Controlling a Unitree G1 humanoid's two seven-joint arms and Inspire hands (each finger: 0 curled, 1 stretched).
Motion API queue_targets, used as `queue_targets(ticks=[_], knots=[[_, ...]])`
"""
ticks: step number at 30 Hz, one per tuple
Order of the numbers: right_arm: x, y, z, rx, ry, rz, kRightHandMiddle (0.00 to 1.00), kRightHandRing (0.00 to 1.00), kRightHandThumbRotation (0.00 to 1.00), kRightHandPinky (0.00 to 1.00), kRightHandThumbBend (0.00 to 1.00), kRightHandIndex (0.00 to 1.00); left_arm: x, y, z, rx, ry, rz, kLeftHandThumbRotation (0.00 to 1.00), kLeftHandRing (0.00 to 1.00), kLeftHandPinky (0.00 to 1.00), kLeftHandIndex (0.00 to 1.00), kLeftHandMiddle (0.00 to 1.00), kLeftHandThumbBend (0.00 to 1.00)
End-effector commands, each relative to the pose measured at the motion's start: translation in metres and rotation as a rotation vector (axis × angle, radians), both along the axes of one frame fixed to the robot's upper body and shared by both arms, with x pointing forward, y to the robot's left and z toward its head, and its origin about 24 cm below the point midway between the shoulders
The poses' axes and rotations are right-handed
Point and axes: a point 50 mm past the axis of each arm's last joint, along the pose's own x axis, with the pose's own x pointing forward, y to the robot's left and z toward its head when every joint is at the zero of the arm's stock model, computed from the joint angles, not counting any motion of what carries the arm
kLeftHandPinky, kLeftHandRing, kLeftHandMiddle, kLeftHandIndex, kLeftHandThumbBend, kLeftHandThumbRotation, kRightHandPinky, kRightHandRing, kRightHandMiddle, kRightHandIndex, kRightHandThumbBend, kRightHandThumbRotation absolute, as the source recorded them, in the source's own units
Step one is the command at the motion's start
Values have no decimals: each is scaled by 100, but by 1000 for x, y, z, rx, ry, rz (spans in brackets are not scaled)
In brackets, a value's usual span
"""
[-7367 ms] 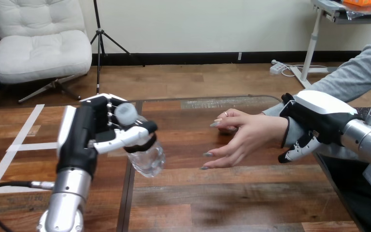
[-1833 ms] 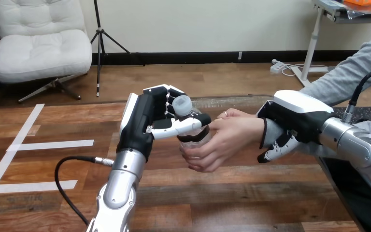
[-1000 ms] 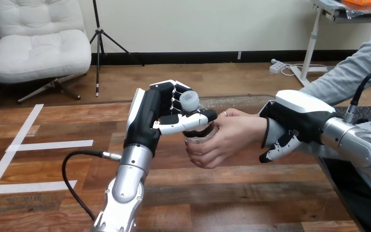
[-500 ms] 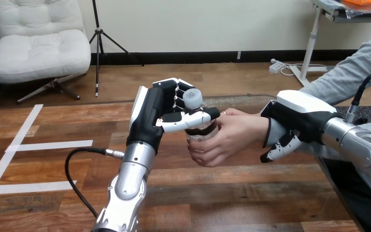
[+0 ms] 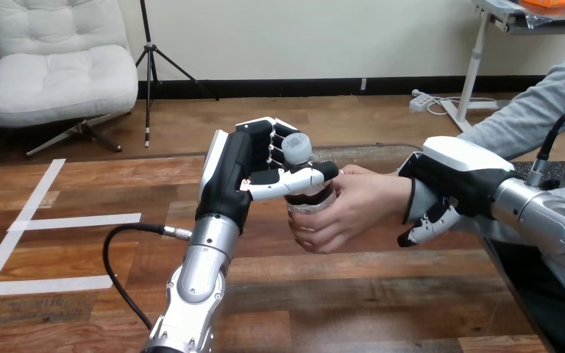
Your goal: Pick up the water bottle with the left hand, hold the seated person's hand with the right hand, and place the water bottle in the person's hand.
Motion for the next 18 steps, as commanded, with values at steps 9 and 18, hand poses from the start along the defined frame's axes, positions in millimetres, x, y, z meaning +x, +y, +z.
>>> queue_targets(ticks=[9,18], knots=[[13,15,37,84,-155,52,33,28,0,25,72,32,8,-19,28,-39,-102,-74,0,36,31,39,40,79],[13,16,37,91,-152,47,32,28,0,25,72,32,7,-20,26,-55,-91,-86,0,36,32,39,40,78]])
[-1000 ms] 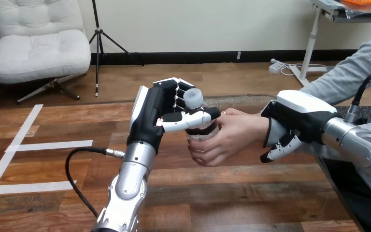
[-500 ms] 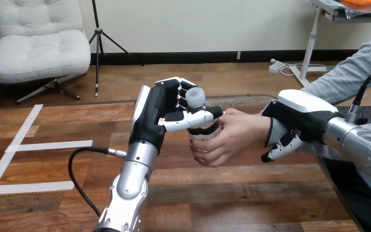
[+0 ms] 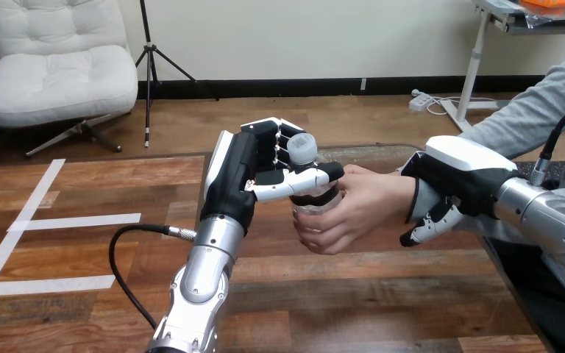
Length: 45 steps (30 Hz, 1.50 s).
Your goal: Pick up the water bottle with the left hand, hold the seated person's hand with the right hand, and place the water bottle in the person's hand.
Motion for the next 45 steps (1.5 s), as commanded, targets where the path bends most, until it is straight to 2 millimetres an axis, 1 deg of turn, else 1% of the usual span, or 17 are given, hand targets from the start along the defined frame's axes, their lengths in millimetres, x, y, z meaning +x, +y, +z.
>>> queue_targets(ticks=[1,14,17,18,20,23,26,27,29,33,34,35,36,40,44,45], knots=[[13,18,36,95,-150,52,32,28,0,25,72,32,8,-15,26,-36,-98,-50,0,36,32,39,40,78],[14,18,36,83,-145,53,33,28,0,24,71,32,7,-14,26,-78,-76,-77,0,37,33,39,40,77],[14,17,36,81,-146,52,33,28,0,24,71,32,8,-13,24,-84,-59,-100,0,39,34,40,42,77],[14,17,37,82,-147,52,33,28,0,25,71,32,8,-12,24,-79,-55,-109,0,41,36,43,45,80],[13,17,37,83,-149,54,33,28,0,25,71,32,9,-11,23,-79,-41,-130,0,43,38,45,47,81],[13,17,37,84,-151,56,33,29,0,25,71,33,10,-10,22,-80,-24,-157,0,48,42,51,54,85],[13,17,36,87,-149,54,33,29,0,25,71,33,11,-8,20,-67,-12,-171,7,54,46,57,62,89],[13,16,36,87,-148,52,33,29,0,25,71,33,11,-8,20,-63,-8,-172,16,59,50,61,67,92],[13,16,36,87,-147,50,33,29,0,25,71,33,12,-6,19,-43,-3,-173,22,62,54,64,70,94],[13,16,36,87,-145,48,34,29,0,26,71,33,13,-4,18,-7,4,-178,41,71,64,73,78,98],[13,16,36,87,-144,47,34,29,0,26,71,33,13,-4,18,-4,6,-178,49,75,68,76,81,99],[13,15,36,89,-142,46,34,29,0,26,71,33,13,-3,17,3,8,-180,49,75,68,76,81,99],[13,15,36,91,-140,45,33,29,0,26,71,33,13,-2,17,8,9,-181,57,80,72,80,85,99],[13,15,36,94,-140,43,33,29,0,26,71,33,13,-1,17,9,19,-180,68,87,78,86,90,100],[13,15,35,98,-140,43,33,28,0,25,71,32,13,1,17,10,16,-175,77,92,85,91,93,100],[13,14,35,99,-139,42,32,28,0,25,71,32,13,1,17,13,15,-174,80,94,88,93,95,100]])
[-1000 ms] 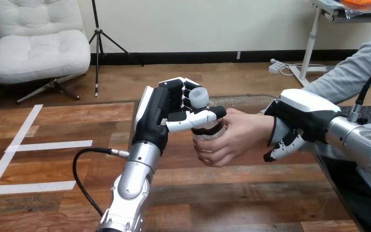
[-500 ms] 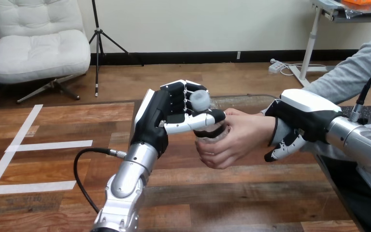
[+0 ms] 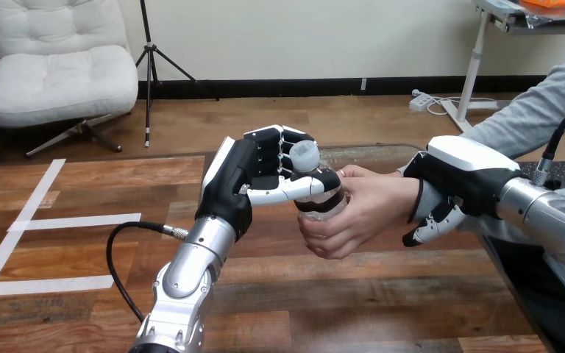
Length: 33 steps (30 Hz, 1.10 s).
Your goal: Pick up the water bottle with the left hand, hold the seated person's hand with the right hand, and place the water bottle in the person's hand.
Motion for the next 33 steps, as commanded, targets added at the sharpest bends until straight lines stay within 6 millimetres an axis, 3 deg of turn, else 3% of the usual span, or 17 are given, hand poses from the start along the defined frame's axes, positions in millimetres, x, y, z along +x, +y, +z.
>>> queue_targets(ticks=[1,11,33], knots=[[13,17,34,105,-139,47,32,28,0,25,71,32,10,-10,22,30,-73,-54,82,94,90,93,95,100],[12,16,33,109,-144,49,32,27,0,24,71,32,8,0,24,49,-101,-43,96,98,98,98,98,100],[12,15,32,118,-140,41,31,27,0,23,71,31,0,36,27,20,-138,21,100,100,100,100,100,100]])
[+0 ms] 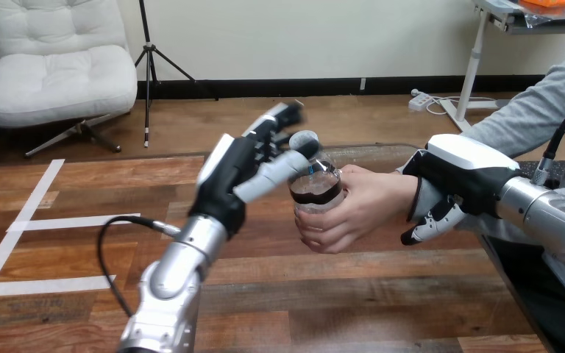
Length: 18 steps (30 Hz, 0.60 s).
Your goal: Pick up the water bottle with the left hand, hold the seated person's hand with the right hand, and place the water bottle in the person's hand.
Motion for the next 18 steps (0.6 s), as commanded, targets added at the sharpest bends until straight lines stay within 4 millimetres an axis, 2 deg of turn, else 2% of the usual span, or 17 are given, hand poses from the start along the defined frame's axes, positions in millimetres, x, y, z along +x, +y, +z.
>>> queue_targets(ticks=[1,18], knots=[[12,15,31,101,-134,36,31,27,0,23,71,31,2,22,20,-24,-92,37,100,100,100,100,100,100],[12,14,31,89,-138,41,31,26,0,23,71,31,-9,49,22,-117,-105,99,98,100,100,100,100,100]])
